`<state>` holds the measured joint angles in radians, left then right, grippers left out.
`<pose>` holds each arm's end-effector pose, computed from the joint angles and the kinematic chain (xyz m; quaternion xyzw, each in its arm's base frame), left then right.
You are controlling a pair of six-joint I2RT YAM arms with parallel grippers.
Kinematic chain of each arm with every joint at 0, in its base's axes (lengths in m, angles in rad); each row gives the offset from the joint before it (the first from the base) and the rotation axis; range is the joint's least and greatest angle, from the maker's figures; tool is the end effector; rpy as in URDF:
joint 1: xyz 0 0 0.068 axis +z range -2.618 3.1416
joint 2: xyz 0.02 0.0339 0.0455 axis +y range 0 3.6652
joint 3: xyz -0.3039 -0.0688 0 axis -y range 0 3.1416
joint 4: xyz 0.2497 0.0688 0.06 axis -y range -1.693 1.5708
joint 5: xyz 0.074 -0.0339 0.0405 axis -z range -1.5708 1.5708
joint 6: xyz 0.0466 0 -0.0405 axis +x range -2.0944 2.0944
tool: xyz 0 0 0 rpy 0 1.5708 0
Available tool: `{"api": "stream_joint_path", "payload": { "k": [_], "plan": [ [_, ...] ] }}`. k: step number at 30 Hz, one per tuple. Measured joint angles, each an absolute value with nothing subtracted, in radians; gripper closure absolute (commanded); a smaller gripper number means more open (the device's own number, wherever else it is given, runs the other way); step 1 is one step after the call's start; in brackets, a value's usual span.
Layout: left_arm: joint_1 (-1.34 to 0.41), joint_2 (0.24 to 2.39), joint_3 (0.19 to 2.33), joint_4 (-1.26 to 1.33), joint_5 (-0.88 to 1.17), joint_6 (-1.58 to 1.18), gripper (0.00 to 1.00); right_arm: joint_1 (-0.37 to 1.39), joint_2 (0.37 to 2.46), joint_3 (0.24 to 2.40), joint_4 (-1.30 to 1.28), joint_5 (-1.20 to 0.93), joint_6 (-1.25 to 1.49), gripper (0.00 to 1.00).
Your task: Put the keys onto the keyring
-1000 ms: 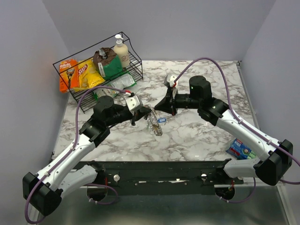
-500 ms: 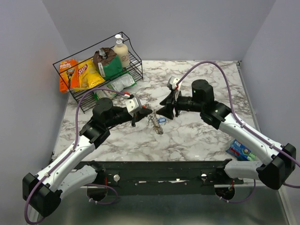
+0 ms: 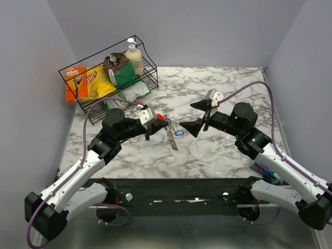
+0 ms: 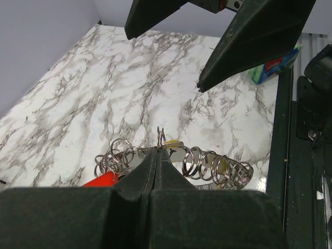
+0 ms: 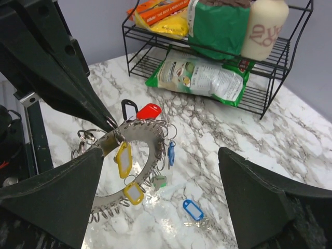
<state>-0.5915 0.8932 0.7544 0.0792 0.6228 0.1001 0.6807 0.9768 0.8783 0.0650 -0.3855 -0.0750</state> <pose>0.1481 -0.1323 0.3685 0.4325 0.5806 -0.3751 0.5789 0.1610 0.1530 0.3966 -0.3841 0.6066 0.3349 0.6102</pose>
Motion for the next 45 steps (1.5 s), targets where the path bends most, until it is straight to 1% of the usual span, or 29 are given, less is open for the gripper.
{"api": "stream_joint_path", "payload": {
  "k": [7, 13, 20, 28, 30, 32, 35, 38, 43, 45],
  "plan": [
    [-0.591, 0.893, 0.754, 0.065, 0.623, 0.106, 1.00, 0.657, 1.017, 0.878, 0.110, -0.366, -0.046, 0.00],
    [-0.591, 0.893, 0.756, 0.035, 0.622, 0.119, 1.00, 0.566, 1.105, 0.873, 0.113, -0.356, 0.033, 0.02],
    [-0.593, 0.877, 0.757, -0.005, 0.621, 0.132, 1.00, 0.456, 1.286, 0.889, 0.093, -0.355, 0.163, 0.00],
    [-0.593, 0.855, 0.757, -0.023, 0.611, 0.136, 1.00, 0.452, 1.491, 0.934, -0.007, -0.302, 0.234, 0.01],
    [-0.593, 0.851, 0.757, -0.029, 0.610, 0.137, 1.00, 0.452, 1.556, 0.972, -0.055, -0.282, 0.237, 0.03],
    [-0.593, 0.849, 0.757, -0.033, 0.610, 0.138, 1.00, 0.452, 1.618, 1.009, -0.090, -0.271, 0.237, 0.09],
    [-0.593, 0.846, 0.757, -0.035, 0.610, 0.138, 1.00, 0.452, 1.690, 1.047, -0.146, -0.267, 0.236, 0.14],
    [-0.593, 0.846, 0.757, -0.035, 0.610, 0.138, 1.00, 0.452, 1.737, 1.067, -0.191, -0.266, 0.236, 0.20],
    [-0.593, 0.846, 0.757, -0.034, 0.610, 0.138, 1.00, 0.465, 1.800, 1.118, -0.254, -0.264, 0.236, 0.23],
    [-0.593, 0.846, 0.757, -0.034, 0.610, 0.138, 1.00, 0.479, 1.817, 1.135, -0.271, -0.262, 0.237, 0.28]
  ]
}}
